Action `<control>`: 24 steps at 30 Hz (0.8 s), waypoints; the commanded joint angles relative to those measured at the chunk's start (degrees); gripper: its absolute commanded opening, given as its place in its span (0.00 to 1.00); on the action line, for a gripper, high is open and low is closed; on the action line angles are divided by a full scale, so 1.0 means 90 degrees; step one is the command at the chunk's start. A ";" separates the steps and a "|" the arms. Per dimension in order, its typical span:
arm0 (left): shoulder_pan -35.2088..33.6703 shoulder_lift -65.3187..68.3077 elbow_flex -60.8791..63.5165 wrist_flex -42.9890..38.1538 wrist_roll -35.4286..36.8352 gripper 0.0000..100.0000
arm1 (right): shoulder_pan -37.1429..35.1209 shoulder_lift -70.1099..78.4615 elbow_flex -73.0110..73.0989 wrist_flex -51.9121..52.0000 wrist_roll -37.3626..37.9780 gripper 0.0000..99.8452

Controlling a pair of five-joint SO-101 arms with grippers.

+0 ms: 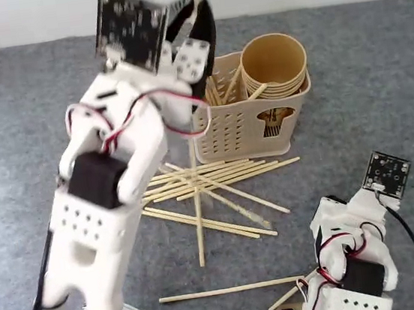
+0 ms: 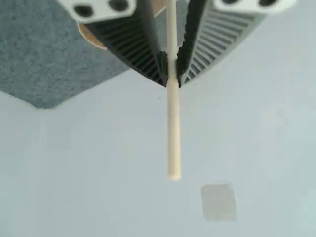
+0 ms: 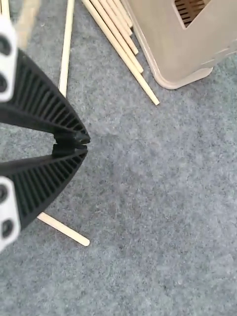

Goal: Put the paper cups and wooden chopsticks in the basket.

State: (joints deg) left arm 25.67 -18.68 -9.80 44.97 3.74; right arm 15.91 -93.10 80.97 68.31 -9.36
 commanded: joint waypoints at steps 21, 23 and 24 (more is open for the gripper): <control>-0.0449 0.3292 -0.2310 0.0488 0.0254 0.18 | -0.0308 -0.0073 0.0195 -0.0298 -0.0039 0.01; -0.0518 0.3204 -0.2320 0.0713 0.0352 0.20 | -0.0298 -0.0073 0.0195 -0.0298 -0.0039 0.01; -0.0547 0.3096 -0.2320 0.0811 0.0361 0.20 | -0.0298 -0.0073 0.0195 -0.0298 -0.0039 0.01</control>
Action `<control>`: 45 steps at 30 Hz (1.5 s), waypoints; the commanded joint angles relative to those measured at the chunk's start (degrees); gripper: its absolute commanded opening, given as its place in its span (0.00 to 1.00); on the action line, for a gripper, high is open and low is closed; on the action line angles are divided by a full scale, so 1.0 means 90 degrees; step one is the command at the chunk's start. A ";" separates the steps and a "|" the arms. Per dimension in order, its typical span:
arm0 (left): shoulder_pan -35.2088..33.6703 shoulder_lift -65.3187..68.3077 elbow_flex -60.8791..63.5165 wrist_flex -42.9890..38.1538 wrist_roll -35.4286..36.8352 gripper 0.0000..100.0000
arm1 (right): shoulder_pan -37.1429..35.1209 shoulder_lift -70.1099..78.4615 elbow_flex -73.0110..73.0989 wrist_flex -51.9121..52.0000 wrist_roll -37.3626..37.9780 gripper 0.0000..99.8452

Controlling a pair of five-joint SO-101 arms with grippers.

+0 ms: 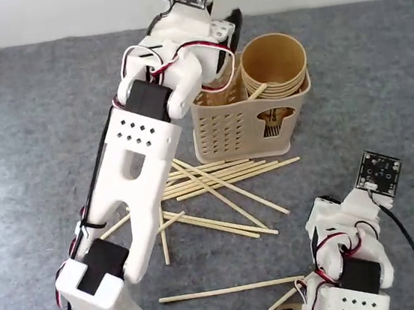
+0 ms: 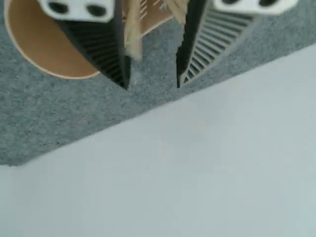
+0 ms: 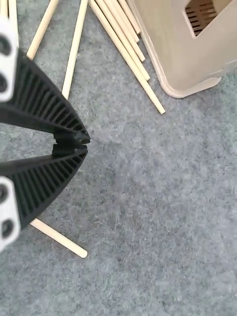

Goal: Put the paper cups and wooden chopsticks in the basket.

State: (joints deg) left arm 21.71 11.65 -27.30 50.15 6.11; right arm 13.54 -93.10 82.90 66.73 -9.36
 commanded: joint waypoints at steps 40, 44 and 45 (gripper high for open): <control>-0.2149 -0.4737 0.3834 0.3321 -0.0352 0.10 | -0.0005 0.4137 -0.2882 0.1050 0.0244 0.01; -0.2862 -0.5753 0.5592 0.2559 -0.0840 0.10 | 0.0405 0.4625 -0.2882 0.0454 -0.0147 0.01; -0.3009 -0.5978 0.5993 0.2374 -0.0987 0.10 | 0.0552 0.4664 -0.2882 0.0278 -0.0186 0.01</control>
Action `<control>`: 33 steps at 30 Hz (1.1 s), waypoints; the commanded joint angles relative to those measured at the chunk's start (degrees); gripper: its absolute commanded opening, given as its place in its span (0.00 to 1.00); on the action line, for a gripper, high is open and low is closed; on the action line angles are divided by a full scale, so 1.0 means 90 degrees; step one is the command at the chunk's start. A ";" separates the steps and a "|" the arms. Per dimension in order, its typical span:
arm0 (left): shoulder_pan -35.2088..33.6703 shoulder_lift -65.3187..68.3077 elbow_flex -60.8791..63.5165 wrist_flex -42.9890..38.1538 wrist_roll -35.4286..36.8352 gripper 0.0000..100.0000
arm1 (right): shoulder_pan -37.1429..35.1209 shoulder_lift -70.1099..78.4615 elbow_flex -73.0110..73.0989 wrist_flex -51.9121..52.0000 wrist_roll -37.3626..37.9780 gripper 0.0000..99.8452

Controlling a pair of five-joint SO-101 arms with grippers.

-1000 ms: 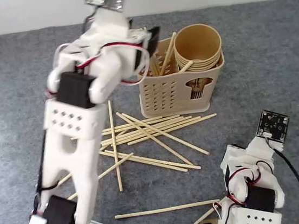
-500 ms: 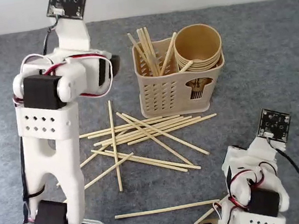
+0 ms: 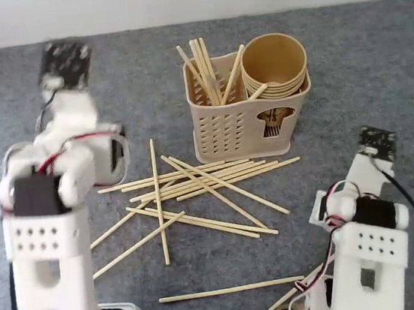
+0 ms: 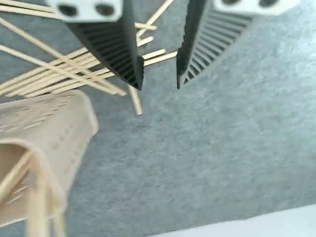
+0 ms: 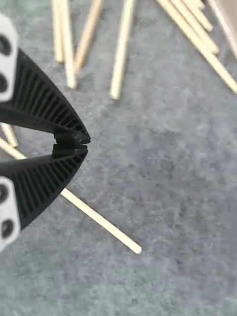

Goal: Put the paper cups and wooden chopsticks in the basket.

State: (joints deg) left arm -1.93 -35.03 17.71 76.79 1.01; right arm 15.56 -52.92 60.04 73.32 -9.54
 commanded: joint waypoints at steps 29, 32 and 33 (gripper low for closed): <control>-0.1153 -0.5656 0.7126 -0.1895 -0.1250 0.10 | 0.1538 0.2867 -0.0293 -0.1949 -0.0703 0.09; -0.1153 -0.6232 0.7507 -0.1866 -0.1455 0.10 | 0.1538 0.2926 -0.0293 -0.1949 -0.0703 0.09; -0.1153 -0.6408 0.7556 -0.1758 -0.1455 0.10 | 0.1548 0.2926 -0.0313 -0.1939 -0.0713 0.09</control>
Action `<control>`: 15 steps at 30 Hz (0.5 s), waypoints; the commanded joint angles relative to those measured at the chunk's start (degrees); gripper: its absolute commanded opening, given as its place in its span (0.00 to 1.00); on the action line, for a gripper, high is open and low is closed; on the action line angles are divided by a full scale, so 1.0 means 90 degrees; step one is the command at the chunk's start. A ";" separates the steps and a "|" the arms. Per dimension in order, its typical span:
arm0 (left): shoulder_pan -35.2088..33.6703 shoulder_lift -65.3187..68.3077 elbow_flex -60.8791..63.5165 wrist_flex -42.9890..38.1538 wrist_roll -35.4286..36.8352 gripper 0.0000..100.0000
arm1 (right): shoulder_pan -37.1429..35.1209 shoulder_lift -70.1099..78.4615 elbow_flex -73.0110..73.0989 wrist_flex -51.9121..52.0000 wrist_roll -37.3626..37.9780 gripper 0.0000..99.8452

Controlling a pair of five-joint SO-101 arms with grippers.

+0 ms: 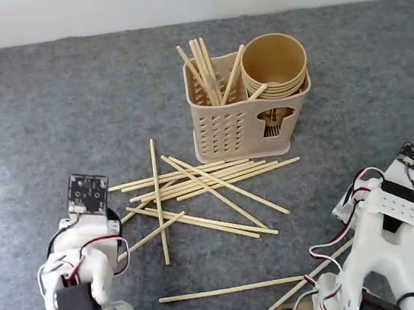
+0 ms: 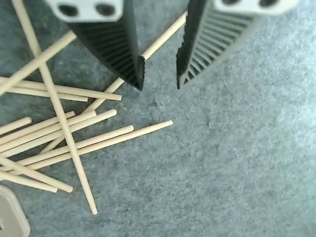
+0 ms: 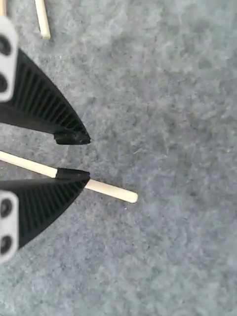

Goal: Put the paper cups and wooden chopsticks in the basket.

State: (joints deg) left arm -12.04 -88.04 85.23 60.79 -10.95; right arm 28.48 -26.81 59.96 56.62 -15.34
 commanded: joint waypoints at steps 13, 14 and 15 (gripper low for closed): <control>-0.0020 -0.1788 0.0239 0.0938 -0.0147 0.10 | 0.0161 0.0083 -0.0987 0.0952 -0.0352 0.22; -0.0020 -0.1788 0.0239 0.0947 -0.0147 0.10 | 0.0161 0.0083 -0.0987 0.0943 -0.0352 0.21; -0.0020 -0.1788 0.0239 0.0957 -0.0147 0.10 | 0.0161 0.0083 -0.0987 0.0943 -0.0352 0.19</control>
State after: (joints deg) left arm -12.04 -103.34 87.69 69.05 -11.65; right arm 29.54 -26.64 53.98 64.35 -17.71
